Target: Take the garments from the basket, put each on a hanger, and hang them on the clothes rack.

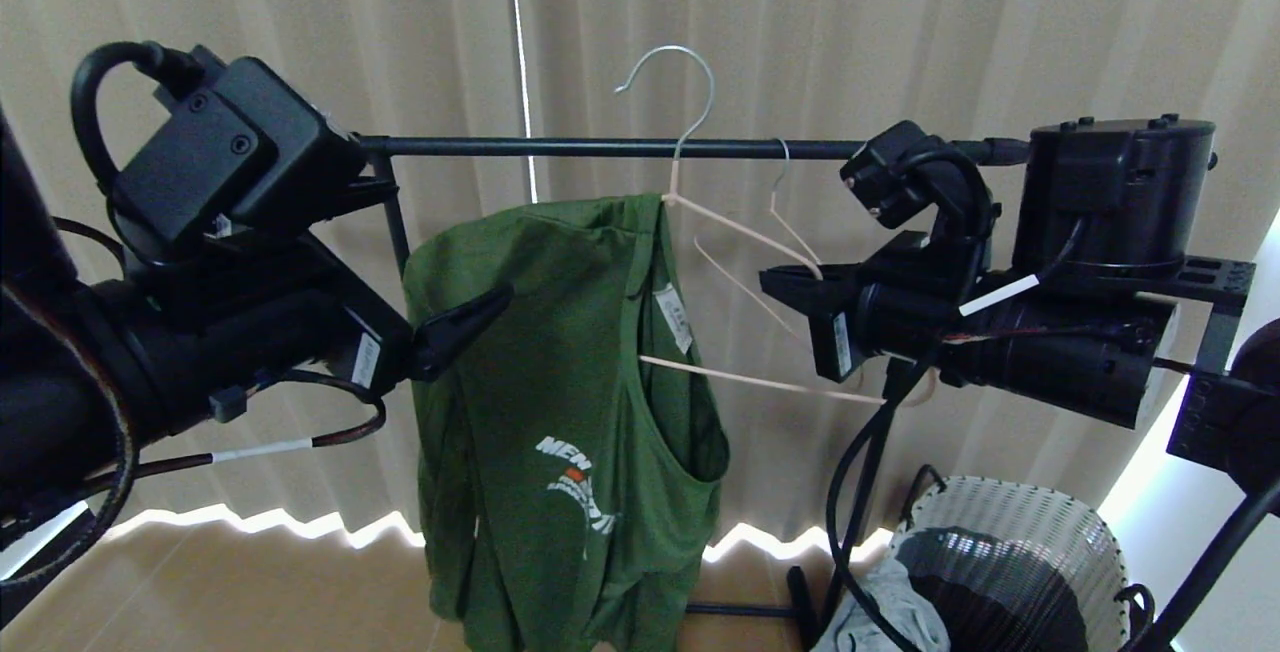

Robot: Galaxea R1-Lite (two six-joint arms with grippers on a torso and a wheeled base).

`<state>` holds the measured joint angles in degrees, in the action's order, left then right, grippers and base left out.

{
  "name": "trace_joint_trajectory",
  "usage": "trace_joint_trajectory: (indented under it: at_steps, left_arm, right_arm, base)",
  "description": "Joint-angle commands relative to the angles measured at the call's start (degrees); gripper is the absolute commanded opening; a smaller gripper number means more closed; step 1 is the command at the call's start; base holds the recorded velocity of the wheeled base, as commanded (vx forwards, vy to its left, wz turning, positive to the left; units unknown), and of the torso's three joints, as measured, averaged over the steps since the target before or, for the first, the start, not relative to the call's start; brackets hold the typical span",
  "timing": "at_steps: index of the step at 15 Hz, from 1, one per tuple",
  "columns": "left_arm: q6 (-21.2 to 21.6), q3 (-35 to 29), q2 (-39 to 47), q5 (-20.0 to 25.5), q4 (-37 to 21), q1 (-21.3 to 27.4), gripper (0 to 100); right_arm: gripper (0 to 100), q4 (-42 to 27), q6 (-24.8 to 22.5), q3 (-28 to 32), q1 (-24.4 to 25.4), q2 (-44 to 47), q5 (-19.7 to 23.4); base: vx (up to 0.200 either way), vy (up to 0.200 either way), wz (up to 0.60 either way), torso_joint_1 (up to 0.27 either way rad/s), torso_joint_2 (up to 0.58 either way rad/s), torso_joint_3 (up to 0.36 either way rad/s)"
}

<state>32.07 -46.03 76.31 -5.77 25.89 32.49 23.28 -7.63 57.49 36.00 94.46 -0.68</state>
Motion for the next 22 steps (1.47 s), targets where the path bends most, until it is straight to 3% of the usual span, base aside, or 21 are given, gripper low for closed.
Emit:
trace_joint_trajectory:
  at_steps: [1,6,17,18,22]
  left_arm:
    - [0.1,0.0,1.6,0.1,0.0,-0.1,100]
    - [6.2,-0.1,3.7,0.1,0.4,-3.6,100]
    - [6.4,-1.6,4.9,2.1,0.5,-3.7,100]
    - [6.4,-1.4,4.9,2.1,0.5,-3.7,0]
    - [6.2,-1.3,4.9,2.2,0.5,-3.7,0]
  right_arm:
    - [0,0.1,0.0,-0.6,1.5,-0.1,0.1]
    - [0,2.4,-0.1,-3.2,4.7,-0.5,0.0]
    - [0,3.8,-0.2,-4.0,8.6,-0.9,0.0]
    - [0,3.8,-0.2,-4.0,8.8,-0.9,0.1]
    - [0,3.9,-0.1,-3.9,8.9,-1.5,0.0]
  base:
    - [0.000,0.000,0.00,0.000,0.00,0.000]
    - [0.000,0.000,0.00,0.000,0.00,0.000]
    - [0.000,0.000,0.00,0.000,0.00,0.000]
    - [0.000,0.000,0.00,0.000,0.00,0.000]
    - [0.000,0.000,0.00,0.000,0.00,0.000]
